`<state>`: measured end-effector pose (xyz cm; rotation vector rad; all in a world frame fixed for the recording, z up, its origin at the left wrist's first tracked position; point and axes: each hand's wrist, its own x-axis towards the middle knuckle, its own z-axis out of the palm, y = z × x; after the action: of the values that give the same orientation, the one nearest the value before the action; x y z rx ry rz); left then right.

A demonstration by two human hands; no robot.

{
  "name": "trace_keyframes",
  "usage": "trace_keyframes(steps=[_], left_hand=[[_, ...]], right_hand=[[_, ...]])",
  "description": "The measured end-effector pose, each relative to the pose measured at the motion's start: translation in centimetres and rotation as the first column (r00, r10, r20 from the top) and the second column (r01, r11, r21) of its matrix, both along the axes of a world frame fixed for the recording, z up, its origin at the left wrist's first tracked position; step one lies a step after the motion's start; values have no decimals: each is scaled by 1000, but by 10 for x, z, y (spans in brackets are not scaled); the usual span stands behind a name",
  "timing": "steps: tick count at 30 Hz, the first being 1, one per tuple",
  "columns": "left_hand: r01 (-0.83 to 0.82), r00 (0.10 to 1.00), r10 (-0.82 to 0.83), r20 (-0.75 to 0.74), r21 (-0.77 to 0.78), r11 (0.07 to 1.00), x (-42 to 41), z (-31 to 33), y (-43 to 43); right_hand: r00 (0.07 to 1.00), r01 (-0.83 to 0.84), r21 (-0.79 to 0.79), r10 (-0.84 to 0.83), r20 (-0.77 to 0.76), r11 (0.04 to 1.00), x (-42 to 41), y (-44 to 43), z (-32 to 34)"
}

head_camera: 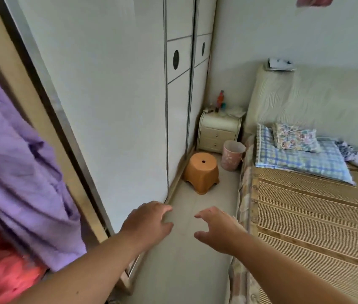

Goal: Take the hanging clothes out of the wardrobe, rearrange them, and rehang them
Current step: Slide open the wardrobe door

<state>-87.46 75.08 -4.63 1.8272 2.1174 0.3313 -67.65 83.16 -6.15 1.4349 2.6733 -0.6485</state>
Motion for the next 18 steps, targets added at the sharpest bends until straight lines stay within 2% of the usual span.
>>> trace_keyframes(steps=[10,18], left_hand=[[-6,1000,7,17,-33,999,-17,-7,136],[-19,999,22,-34,78,997,-77,-3,283]], right_hand=[[1000,0,-42,0,-2,999,-15,133,1],[997,-69,54,70,-20,996,-89,277,16]])
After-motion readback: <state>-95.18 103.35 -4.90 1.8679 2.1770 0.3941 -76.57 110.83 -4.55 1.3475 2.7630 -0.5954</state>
